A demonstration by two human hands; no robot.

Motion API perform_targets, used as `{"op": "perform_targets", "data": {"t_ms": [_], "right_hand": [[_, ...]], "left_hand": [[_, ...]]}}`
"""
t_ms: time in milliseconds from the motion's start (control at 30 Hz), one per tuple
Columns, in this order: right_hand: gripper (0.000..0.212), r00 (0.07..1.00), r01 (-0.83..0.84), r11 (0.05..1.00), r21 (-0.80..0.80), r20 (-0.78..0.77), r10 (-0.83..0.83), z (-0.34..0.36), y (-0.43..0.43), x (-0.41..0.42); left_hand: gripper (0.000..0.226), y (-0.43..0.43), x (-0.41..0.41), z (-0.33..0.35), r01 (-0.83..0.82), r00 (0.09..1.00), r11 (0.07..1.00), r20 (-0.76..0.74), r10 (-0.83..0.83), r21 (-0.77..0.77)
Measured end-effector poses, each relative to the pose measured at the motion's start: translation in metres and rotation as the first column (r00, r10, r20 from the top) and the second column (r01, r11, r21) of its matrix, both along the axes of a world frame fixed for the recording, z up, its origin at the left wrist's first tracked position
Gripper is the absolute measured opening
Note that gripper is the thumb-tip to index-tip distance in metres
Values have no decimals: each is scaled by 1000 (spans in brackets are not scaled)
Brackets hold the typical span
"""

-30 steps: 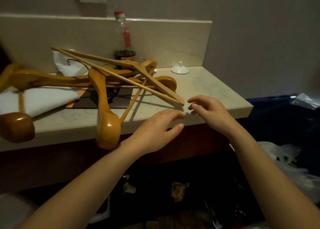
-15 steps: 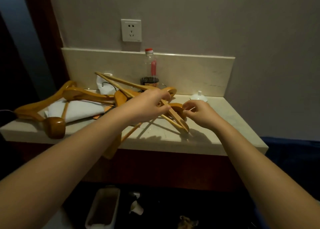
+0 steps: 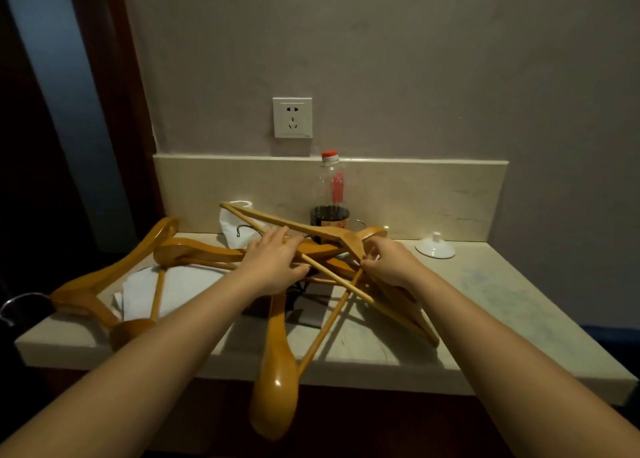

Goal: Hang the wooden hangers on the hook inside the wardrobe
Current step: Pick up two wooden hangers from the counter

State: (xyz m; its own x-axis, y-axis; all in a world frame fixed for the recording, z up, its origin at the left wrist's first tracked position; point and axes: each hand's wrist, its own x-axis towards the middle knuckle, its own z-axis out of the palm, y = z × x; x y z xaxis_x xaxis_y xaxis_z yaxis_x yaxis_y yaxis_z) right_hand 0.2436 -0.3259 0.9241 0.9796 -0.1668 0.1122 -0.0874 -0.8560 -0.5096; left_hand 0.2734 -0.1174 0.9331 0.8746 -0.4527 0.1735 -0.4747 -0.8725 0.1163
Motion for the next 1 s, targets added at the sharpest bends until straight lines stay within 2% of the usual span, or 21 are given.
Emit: {"op": "perform_targets", "data": {"t_ms": [233, 367, 467, 633, 733, 833, 900, 1000], "right_hand": [[21, 986, 148, 987, -61, -66, -152, -16, 16, 45], [20, 970, 241, 967, -84, 3, -242, -25, 20, 55], [15, 961, 276, 960, -54, 53, -273, -28, 21, 56], [36, 926, 302, 951, 63, 220, -308, -17, 6, 49], [43, 935, 230, 959, 162, 235, -264, -1, -6, 34], [46, 948, 182, 965, 191, 228, -223, 4, -12, 16], [48, 953, 167, 963, 214, 216, -213, 2, -15, 4], [53, 962, 151, 952, 265, 185, -204, -2, -17, -14]], "left_hand": [[65, 8, 21, -25, 55, 997, 998, -56, -58, -41], [67, 8, 22, -27, 72, 995, 996, -66, -76, -57], [70, 9, 19, -27, 100, 992, 987, -64, -108, -123], [77, 14, 5, -35, 112, 990, 960, -54, -130, -257], [83, 18, -1, -41, 45, 997, 942, -50, -65, -332], [90, 18, -7, -45, -82, 997, 908, -42, 71, -411], [96, 14, -13, -48, -178, 984, 868, -102, 147, -464], [99, 5, -25, -53, -309, 947, 750, -261, 187, -584]]}}
